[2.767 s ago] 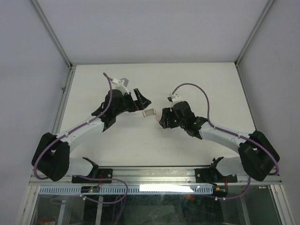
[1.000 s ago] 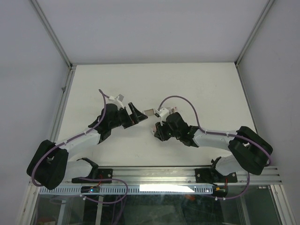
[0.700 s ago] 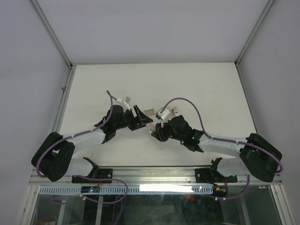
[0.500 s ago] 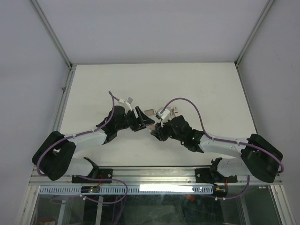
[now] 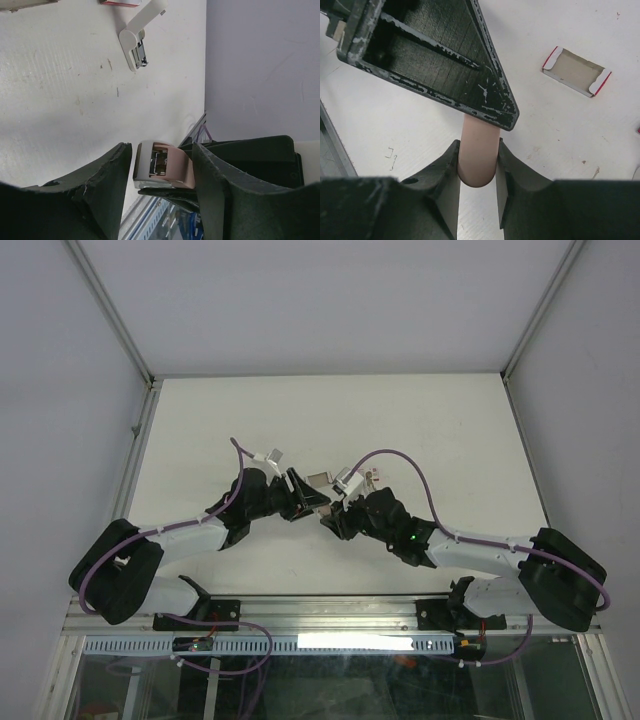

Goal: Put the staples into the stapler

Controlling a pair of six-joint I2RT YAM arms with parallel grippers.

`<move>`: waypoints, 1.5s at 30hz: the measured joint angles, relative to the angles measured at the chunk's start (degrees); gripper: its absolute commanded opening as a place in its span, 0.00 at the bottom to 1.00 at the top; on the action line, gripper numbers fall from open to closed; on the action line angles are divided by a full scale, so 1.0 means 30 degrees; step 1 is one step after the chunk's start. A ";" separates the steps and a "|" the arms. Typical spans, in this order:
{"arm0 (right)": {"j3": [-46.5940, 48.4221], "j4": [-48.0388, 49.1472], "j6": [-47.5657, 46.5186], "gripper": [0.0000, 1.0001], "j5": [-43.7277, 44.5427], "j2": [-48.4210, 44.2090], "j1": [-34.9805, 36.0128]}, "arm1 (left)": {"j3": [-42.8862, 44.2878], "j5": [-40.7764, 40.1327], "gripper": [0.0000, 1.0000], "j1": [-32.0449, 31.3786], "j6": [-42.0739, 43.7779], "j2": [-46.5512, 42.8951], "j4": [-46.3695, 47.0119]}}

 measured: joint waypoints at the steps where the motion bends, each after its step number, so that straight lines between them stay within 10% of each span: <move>1: 0.0000 0.0022 0.0000 0.00 0.0066 0.0000 0.0015 | -0.0022 0.0000 0.54 -0.0007 -0.0117 0.0000 0.0102; 10: 0.0000 0.0066 0.0015 0.00 0.0554 0.0000 0.0029 | -0.0211 0.0022 0.53 -0.0233 -0.0576 0.0000 0.0444; 16: 0.0000 0.0102 0.0058 0.00 0.0678 0.0007 0.0029 | -0.0240 0.0000 0.31 -0.0233 -0.0692 0.0000 0.0532; 23: -0.0007 0.0066 0.0583 0.52 0.0831 0.0007 0.0051 | -0.0539 -0.0007 0.13 -0.0219 -0.0743 -0.0007 0.0794; 28: -0.0044 -0.0029 0.1552 0.71 0.0852 -0.0379 0.0044 | -0.0656 0.0007 0.10 -0.0233 -0.0809 -0.0240 0.1188; 45: -0.0270 -0.0087 0.8102 0.80 -0.8801 -0.3024 -0.4801 | -0.1115 0.1435 0.10 -0.0233 0.0197 -0.2863 0.2761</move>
